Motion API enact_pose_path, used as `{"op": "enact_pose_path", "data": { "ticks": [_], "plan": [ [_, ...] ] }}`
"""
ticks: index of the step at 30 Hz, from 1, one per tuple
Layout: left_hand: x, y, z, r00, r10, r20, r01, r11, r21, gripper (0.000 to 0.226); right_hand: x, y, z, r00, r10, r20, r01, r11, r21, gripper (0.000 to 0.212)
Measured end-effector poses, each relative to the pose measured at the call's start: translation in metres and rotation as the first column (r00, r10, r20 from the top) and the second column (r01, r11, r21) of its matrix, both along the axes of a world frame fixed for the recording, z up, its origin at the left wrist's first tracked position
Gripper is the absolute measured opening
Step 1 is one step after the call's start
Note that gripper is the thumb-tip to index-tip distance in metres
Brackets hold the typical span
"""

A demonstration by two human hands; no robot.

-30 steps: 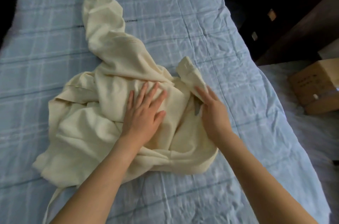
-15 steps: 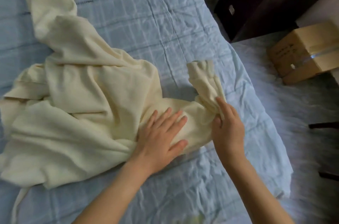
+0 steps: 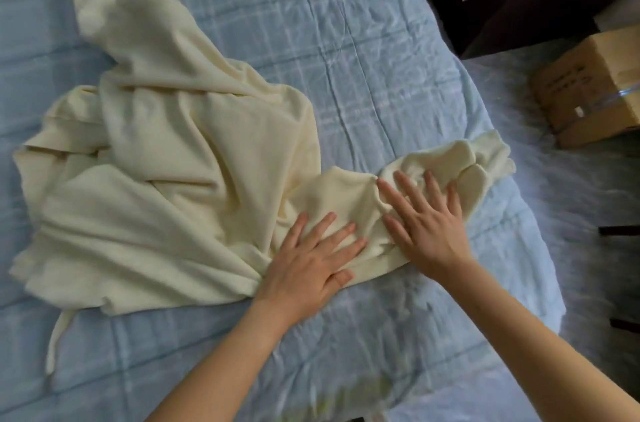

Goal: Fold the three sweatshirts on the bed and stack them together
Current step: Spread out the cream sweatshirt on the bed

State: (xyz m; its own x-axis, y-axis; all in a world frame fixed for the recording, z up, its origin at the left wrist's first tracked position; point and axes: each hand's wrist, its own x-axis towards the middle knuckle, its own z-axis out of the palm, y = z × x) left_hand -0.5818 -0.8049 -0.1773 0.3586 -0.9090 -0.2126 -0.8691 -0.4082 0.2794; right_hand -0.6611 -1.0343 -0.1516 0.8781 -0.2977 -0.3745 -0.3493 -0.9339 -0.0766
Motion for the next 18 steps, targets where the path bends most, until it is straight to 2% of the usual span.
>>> {"op": "enact_pose_path", "data": {
  "ticks": [2, 4, 7, 9, 11, 14, 16, 18],
  "plan": [
    [0.003, 0.000, 0.007, 0.999, 0.019, -0.042, -0.021, 0.998, -0.053, 0.054, 0.013, 0.005, 0.011, 1.000, -0.017, 0.012, 0.017, 0.999, 0.028, 0.065],
    [0.012, 0.009, 0.020, 0.992, 0.091, -0.089, -0.105, 0.979, -0.175, 0.053, 0.030, 0.017, 0.024, 0.994, -0.033, 0.103, 0.025, 0.997, 0.079, 0.067],
    [0.048, 0.034, 0.047, 0.961, 0.258, -0.102, -0.277, 0.888, -0.366, 0.051, 0.068, 0.044, 0.041, 0.972, -0.038, 0.233, -0.012, 0.978, 0.209, 0.064],
    [0.081, 0.055, 0.063, 0.909, 0.415, -0.036, -0.390, 0.817, -0.425, 0.049, 0.103, 0.063, 0.046, 0.949, -0.026, 0.313, -0.074, 0.950, 0.303, 0.059],
    [0.116, 0.075, 0.073, 0.801, 0.599, 0.006, -0.536, 0.721, -0.438, 0.050, 0.141, 0.083, 0.049, 0.922, -0.030, 0.386, -0.130, 0.914, 0.384, 0.057],
    [0.160, 0.107, 0.074, 0.566, 0.823, -0.039, -0.760, 0.504, -0.410, 0.055, 0.196, 0.111, 0.052, 0.876, -0.025, 0.482, -0.223, 0.864, 0.452, 0.060],
    [0.180, 0.122, 0.065, 0.435, 0.884, -0.172, -0.859, 0.351, -0.373, 0.058, 0.228, 0.123, 0.051, 0.846, -0.016, 0.533, -0.271, 0.848, 0.456, 0.065],
    [0.192, 0.125, 0.053, 0.382, 0.840, -0.384, -0.910, 0.270, -0.315, 0.060, 0.257, 0.133, 0.050, 0.822, 0.005, 0.570, -0.302, 0.852, 0.428, 0.072]
  ]
}}
